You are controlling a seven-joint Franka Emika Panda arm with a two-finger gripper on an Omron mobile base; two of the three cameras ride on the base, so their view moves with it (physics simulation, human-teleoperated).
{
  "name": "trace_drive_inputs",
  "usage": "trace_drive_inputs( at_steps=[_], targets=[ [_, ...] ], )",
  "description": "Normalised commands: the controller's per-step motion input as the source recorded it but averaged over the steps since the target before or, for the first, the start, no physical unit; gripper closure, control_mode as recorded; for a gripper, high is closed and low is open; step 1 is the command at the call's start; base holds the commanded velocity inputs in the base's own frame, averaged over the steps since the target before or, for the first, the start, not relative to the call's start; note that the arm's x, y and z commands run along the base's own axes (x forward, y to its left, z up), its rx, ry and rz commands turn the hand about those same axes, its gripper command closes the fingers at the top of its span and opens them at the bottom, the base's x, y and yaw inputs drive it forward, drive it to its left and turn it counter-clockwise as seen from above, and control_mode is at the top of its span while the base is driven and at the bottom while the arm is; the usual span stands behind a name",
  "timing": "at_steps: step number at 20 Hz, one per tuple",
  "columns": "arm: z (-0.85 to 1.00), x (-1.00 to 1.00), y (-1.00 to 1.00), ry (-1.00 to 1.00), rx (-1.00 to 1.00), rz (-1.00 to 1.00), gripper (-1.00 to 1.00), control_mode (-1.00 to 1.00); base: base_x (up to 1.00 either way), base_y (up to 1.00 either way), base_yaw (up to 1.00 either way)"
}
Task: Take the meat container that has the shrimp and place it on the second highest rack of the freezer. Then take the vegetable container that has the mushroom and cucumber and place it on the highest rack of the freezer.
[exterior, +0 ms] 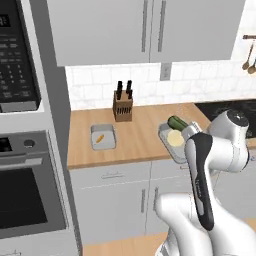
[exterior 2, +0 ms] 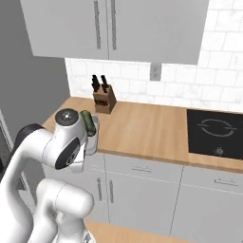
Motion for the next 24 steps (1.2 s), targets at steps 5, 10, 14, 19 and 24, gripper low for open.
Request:
trace_drive_inputs(
  at_steps=[5,10,14,19,24],
  targets=[
    [0.00,0.00,0.00,0.00,0.00,0.00,1.00,1.00,-0.75,0.69,0.11],
    [0.00,0.00,0.00,0.00,0.00,0.00,1.00,1.00,-0.25,0.92,0.07],
    [0.00,0.00,0.00,0.00,0.00,0.00,1.00,1.00,0.00,0.97,0.05],
    [0.00,0.00,0.00,0.00,0.00,0.00,1.00,1.00,-0.25,0.98,0.04],
    [0.00,0.00,0.00,0.00,0.00,0.00,1.00,1.00,-0.45,1.00,0.03]
  ],
)
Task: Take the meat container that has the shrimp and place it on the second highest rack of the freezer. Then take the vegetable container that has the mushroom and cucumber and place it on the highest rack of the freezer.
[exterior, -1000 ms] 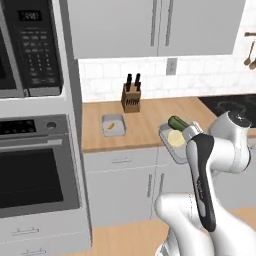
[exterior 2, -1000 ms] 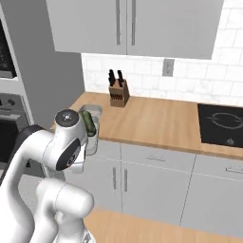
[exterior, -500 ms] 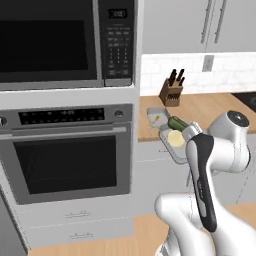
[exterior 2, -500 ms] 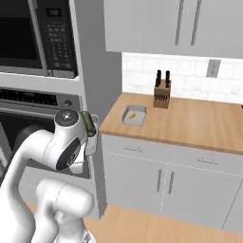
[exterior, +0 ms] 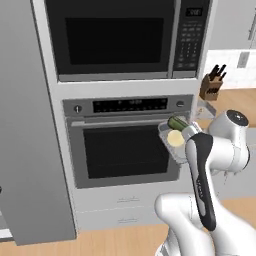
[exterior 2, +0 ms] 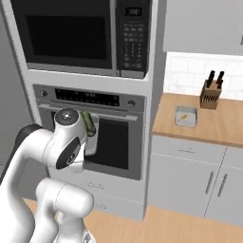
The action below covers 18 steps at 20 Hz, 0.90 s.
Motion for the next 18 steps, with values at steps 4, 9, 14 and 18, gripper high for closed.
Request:
trace_drive_inputs(
  at_steps=[4,9,14,18],
  targets=[
    [0.00,0.00,0.00,0.00,0.00,0.00,1.00,1.00,-0.36,1.00,0.02],
    [0.00,0.00,0.00,0.00,0.00,0.00,1.00,1.00,-0.07,1.00,0.00],
    [0.00,0.00,0.00,0.00,0.00,0.00,1.00,1.00,0.00,1.00,0.00],
    [0.00,0.00,0.00,0.00,0.00,0.00,1.00,1.00,0.00,0.99,0.00]
  ],
)
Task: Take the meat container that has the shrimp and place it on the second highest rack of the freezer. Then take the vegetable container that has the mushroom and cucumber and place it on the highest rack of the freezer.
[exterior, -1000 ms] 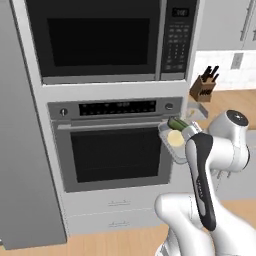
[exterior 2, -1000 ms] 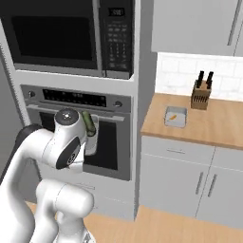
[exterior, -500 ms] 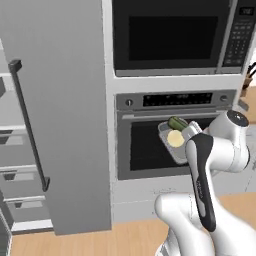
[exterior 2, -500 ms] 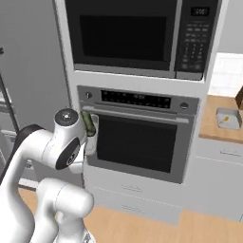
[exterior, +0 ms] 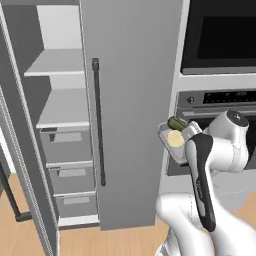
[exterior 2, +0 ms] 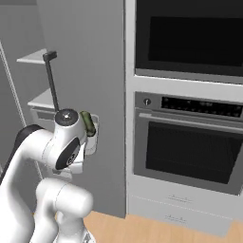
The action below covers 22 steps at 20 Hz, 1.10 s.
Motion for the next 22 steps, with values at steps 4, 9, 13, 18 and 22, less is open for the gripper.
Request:
trace_drive_inputs(
  at_steps=[4,9,13,18,22],
  targets=[
    [0.00,0.00,0.00,0.00,0.00,0.00,1.00,1.00,0.00,0.92,0.00],
    [0.00,0.00,0.00,0.00,0.00,0.00,1.00,1.00,0.00,0.82,0.00],
    [0.00,0.00,0.00,0.00,0.00,0.00,1.00,1.00,0.06,0.16,0.02],
    [0.00,0.00,0.00,0.00,0.00,0.00,1.00,1.00,0.21,0.00,0.07],
    [0.00,0.00,0.00,0.00,0.00,0.00,1.00,1.00,0.28,0.10,0.04]
  ],
)
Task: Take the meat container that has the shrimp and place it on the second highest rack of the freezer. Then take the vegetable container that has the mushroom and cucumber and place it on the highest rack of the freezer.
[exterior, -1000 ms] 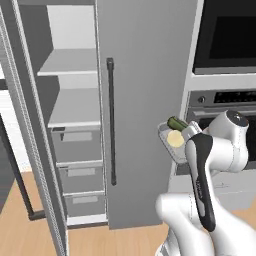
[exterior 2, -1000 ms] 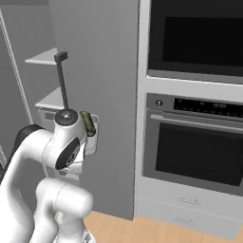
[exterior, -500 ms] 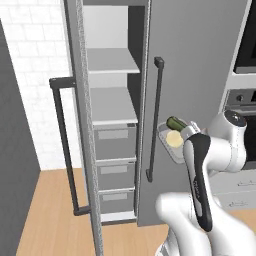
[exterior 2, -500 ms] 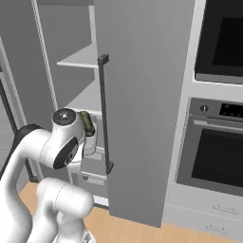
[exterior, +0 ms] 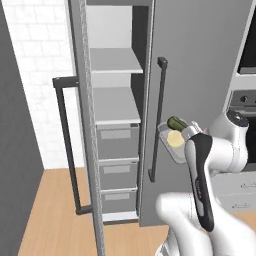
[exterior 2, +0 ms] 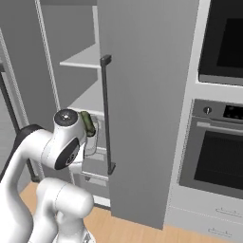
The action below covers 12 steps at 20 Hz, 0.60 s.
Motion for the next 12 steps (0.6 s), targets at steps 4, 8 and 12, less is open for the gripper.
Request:
trace_drive_inputs(
  at_steps=[4,8,12],
  targets=[
    [0.00,0.00,0.00,0.00,0.00,0.00,1.00,1.00,0.45,0.09,0.03],
    [0.00,0.00,0.00,0.00,0.00,0.00,1.00,1.00,0.58,0.04,0.01],
    [0.00,0.00,0.00,0.00,0.00,0.00,1.00,1.00,0.21,0.49,0.00]
  ],
)
